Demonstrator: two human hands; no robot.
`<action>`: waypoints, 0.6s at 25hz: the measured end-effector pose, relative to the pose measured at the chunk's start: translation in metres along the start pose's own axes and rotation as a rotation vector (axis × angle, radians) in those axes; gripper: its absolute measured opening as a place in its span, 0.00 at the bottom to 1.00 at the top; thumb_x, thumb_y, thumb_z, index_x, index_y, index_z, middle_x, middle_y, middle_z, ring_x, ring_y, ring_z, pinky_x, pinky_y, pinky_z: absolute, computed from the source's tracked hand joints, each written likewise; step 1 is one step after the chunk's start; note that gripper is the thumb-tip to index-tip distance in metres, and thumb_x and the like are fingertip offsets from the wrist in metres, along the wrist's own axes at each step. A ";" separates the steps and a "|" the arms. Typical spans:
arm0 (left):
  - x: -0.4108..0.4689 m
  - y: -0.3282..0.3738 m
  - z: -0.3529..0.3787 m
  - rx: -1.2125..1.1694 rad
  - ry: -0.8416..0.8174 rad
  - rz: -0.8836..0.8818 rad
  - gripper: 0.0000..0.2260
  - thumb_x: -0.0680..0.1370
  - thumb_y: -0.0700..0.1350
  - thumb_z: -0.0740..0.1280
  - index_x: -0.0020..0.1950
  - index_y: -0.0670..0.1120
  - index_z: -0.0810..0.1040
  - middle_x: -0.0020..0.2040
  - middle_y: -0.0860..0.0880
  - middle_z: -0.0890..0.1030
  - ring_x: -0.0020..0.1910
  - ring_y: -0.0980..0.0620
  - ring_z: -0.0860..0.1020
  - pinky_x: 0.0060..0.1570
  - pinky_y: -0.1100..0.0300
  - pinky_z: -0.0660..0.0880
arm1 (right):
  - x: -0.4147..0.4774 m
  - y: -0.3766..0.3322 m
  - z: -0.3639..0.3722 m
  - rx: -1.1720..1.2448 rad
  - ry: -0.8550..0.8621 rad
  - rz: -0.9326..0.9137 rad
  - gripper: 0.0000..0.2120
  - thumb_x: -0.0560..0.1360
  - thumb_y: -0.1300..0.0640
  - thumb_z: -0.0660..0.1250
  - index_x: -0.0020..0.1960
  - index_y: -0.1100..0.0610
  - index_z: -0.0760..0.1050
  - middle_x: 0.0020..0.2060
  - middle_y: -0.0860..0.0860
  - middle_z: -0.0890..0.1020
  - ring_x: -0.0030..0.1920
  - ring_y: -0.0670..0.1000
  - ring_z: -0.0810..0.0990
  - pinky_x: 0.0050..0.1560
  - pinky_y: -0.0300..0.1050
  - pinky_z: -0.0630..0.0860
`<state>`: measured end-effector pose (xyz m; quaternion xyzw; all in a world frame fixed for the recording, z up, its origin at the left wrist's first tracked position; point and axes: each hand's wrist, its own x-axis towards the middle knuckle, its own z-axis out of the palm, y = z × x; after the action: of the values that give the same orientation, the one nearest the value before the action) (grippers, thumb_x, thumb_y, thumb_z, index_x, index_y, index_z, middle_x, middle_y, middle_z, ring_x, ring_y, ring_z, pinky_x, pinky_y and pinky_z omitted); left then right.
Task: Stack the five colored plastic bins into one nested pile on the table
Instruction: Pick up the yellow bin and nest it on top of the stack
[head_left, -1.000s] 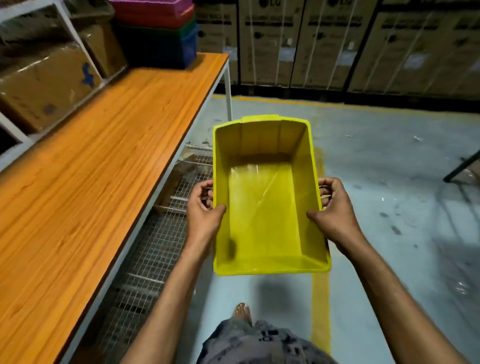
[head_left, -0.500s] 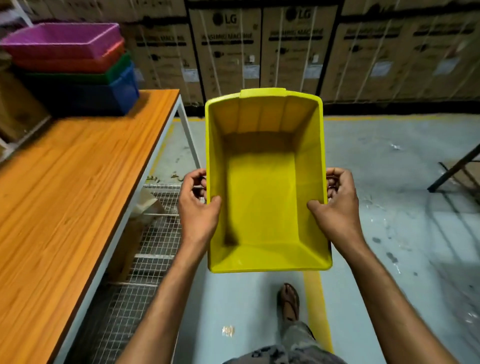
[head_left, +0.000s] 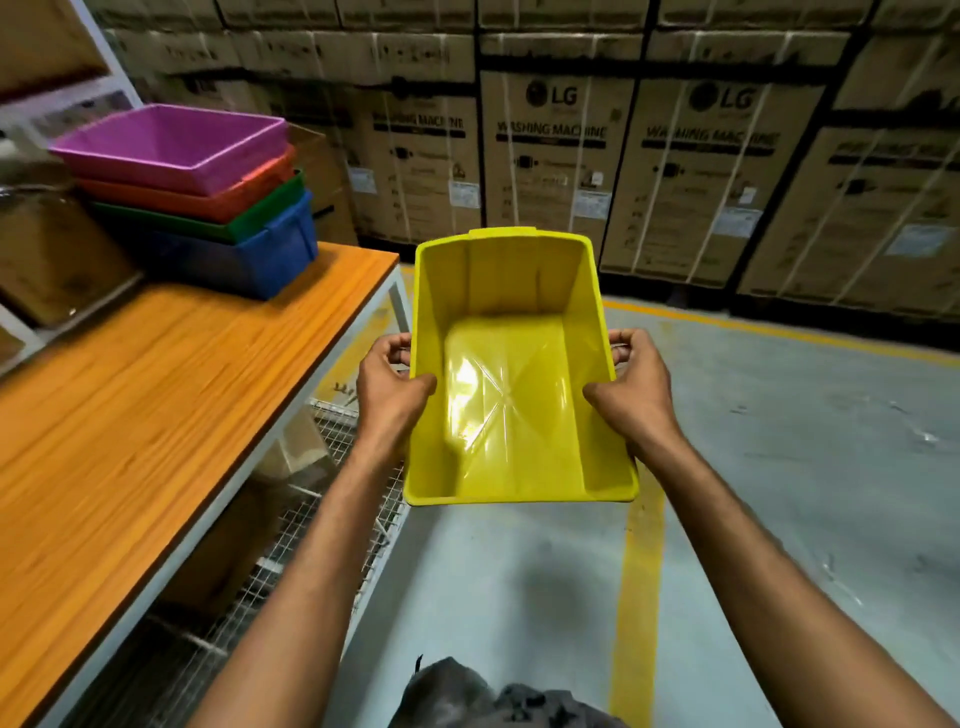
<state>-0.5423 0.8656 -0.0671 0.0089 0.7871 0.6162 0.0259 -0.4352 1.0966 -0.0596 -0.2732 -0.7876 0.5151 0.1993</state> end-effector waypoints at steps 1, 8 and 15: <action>0.017 0.001 0.007 -0.005 0.011 -0.010 0.24 0.72 0.28 0.71 0.63 0.46 0.76 0.55 0.44 0.81 0.46 0.45 0.83 0.37 0.59 0.79 | 0.021 0.000 0.004 0.014 -0.001 0.007 0.23 0.66 0.71 0.70 0.58 0.55 0.73 0.41 0.45 0.78 0.39 0.46 0.78 0.37 0.45 0.76; 0.153 0.020 0.042 -0.059 0.097 0.036 0.22 0.71 0.28 0.71 0.59 0.49 0.77 0.52 0.47 0.81 0.45 0.52 0.82 0.40 0.58 0.79 | 0.172 -0.023 0.055 0.103 -0.024 -0.023 0.24 0.63 0.71 0.70 0.56 0.53 0.76 0.43 0.51 0.81 0.45 0.57 0.84 0.42 0.55 0.82; 0.276 0.074 0.044 -0.056 0.288 0.277 0.24 0.70 0.28 0.71 0.60 0.49 0.77 0.45 0.53 0.80 0.40 0.60 0.77 0.40 0.66 0.76 | 0.296 -0.099 0.108 0.184 -0.022 -0.247 0.26 0.66 0.72 0.72 0.51 0.45 0.71 0.42 0.50 0.80 0.42 0.53 0.82 0.40 0.56 0.81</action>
<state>-0.8171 0.9392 -0.0140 0.0280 0.7565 0.6304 -0.1716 -0.7493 1.1774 -0.0012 -0.1491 -0.7668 0.5596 0.2767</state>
